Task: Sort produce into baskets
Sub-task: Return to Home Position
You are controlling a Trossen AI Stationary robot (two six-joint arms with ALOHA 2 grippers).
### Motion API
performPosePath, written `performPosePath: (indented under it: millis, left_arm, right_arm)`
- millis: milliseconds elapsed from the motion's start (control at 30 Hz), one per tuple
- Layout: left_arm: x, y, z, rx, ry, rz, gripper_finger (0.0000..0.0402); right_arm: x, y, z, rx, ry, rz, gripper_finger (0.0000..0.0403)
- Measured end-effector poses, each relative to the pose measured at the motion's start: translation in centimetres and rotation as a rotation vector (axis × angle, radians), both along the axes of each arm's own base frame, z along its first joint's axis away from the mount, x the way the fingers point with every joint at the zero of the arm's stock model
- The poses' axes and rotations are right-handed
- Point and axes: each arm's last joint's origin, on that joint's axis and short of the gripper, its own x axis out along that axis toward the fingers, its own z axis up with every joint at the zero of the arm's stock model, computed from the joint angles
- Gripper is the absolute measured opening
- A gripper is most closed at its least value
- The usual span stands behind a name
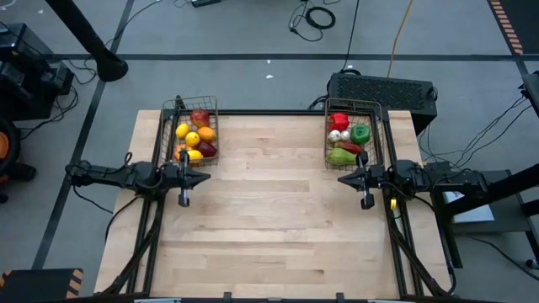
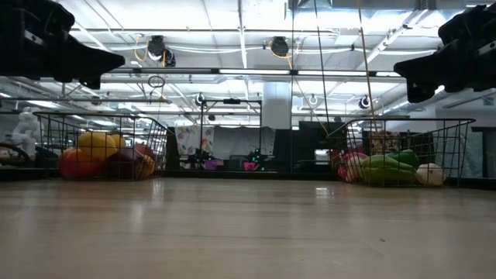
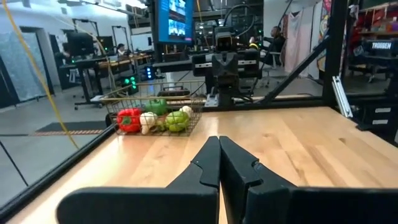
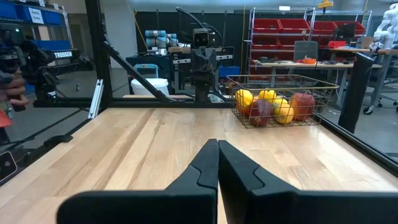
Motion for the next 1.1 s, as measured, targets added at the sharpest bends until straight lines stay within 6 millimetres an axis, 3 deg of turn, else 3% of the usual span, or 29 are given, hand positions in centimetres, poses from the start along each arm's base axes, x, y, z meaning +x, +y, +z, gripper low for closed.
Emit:
performPosePath:
  millis: [500,867,1100]
  left_arm:
    - [0.07,0.65,-0.08,-0.011,0.008,0.032,0.0000]
    - [0.09,0.43,-0.23,-0.080,0.020,-0.058,0.0000]
    - [0.09,0.42,-0.23,-0.084,0.021,-0.064,0.0019]
  right_arm:
    - [0.00,0.00,0.00,0.000,0.000,0.000,0.0000]
    - [0.00,0.00,0.00,0.000,0.000,0.000,0.0000]
    - [0.00,0.00,0.00,0.000,0.000,0.000,0.0000]
